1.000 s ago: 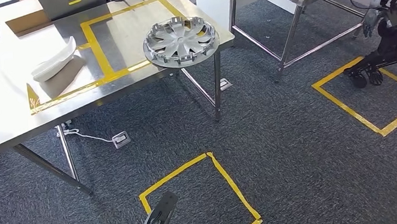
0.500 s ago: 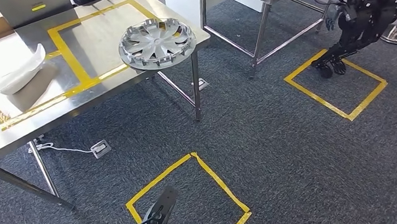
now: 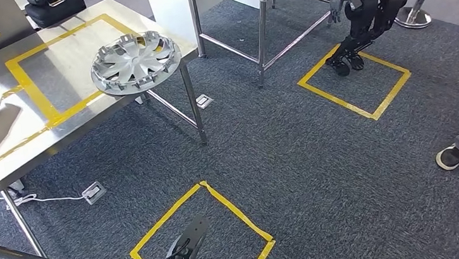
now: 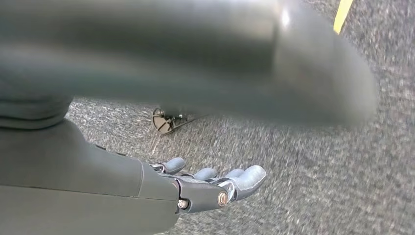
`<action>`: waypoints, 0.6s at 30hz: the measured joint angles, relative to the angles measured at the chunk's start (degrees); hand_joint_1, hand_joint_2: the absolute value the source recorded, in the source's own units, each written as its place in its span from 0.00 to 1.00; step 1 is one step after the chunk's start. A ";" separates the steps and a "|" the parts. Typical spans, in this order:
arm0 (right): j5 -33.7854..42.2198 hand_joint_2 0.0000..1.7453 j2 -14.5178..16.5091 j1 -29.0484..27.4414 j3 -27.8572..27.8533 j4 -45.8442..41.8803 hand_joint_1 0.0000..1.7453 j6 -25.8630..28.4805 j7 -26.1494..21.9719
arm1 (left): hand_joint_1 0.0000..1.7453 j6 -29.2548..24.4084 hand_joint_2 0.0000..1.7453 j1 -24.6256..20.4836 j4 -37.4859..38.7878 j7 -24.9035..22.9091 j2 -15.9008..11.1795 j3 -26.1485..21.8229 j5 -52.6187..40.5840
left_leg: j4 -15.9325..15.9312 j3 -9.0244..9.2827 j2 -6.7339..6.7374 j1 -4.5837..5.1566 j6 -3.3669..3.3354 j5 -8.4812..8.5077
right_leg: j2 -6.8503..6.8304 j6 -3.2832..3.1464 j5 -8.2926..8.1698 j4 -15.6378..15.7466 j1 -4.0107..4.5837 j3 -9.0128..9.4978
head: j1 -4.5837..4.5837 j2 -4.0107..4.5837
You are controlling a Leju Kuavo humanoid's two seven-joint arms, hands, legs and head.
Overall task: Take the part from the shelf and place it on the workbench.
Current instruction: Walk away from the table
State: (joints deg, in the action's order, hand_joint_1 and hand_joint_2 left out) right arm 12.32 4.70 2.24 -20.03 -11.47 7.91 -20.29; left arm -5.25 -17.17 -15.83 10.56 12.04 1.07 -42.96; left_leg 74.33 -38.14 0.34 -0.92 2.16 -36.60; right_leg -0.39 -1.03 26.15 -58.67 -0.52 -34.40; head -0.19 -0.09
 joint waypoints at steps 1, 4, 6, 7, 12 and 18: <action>0.04 1.00 0.00 -0.03 -0.02 0.00 0.00 0.00 0.04 | 0.00 -0.30 1.00 0.05 0.05 -0.32 -0.05 -0.01 -0.27 | -0.09 -0.14 -0.05 0.07 -0.21 0.88 | 0.39 -0.02 0.01 -0.07 0.14 0.01 | -0.01 0.00; 0.19 1.00 0.07 -0.01 -0.21 0.00 0.00 0.07 0.63 | 0.00 -1.62 1.00 -0.19 0.10 -2.01 -0.12 -0.02 -1.19 | -10.33 4.21 -0.31 0.44 -1.20 6.58 | 1.26 0.12 0.09 -0.44 0.42 -0.02 | -0.04 0.00; 0.23 1.00 0.16 0.00 -0.36 0.00 0.00 0.07 1.16 | 0.00 -2.31 1.00 -0.38 0.16 -3.54 -0.18 -0.02 -1.46 | -14.94 6.06 -0.49 0.58 -1.50 8.03 | 1.55 0.33 0.27 -0.73 0.63 -0.22 | -0.04 0.00; 0.23 1.00 0.19 -0.02 -0.40 0.00 0.00 0.07 1.44 | 0.00 -2.66 1.00 -0.40 0.23 -4.61 -0.25 -0.07 -1.54 | -15.33 6.12 -0.50 0.63 -1.47 7.96 | 1.59 0.33 0.32 -0.82 0.74 -0.29 | -0.03 0.00; -0.09 1.00 0.26 0.02 -0.68 0.00 0.00 0.04 3.63 | 0.00 -6.04 1.00 0.29 1.31 -13.21 -1.44 -1.00 -2.04 | -15.44 6.14 -0.52 0.80 -1.77 8.20 | 1.57 0.77 -0.04 -0.34 0.65 -0.06 | -0.01 0.00; -0.63 1.00 0.36 -0.01 -1.30 0.00 0.00 0.04 4.55 | 0.00 -8.22 1.00 3.47 3.02 -20.39 -3.58 -3.27 -2.23 | -15.40 6.14 -0.51 0.85 -2.02 8.09 | 1.58 1.18 -0.08 -0.14 0.61 0.02 | -0.03 0.00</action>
State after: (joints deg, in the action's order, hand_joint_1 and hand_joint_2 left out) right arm 11.69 5.05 2.23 -21.33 -11.47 7.96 -15.74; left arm -13.47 -13.71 -12.81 -9.84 8.46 -2.20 -45.19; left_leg 58.93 -32.00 -0.17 -0.07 0.14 -28.51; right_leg 1.19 0.14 26.07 -58.80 0.09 -34.39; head -0.22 -0.09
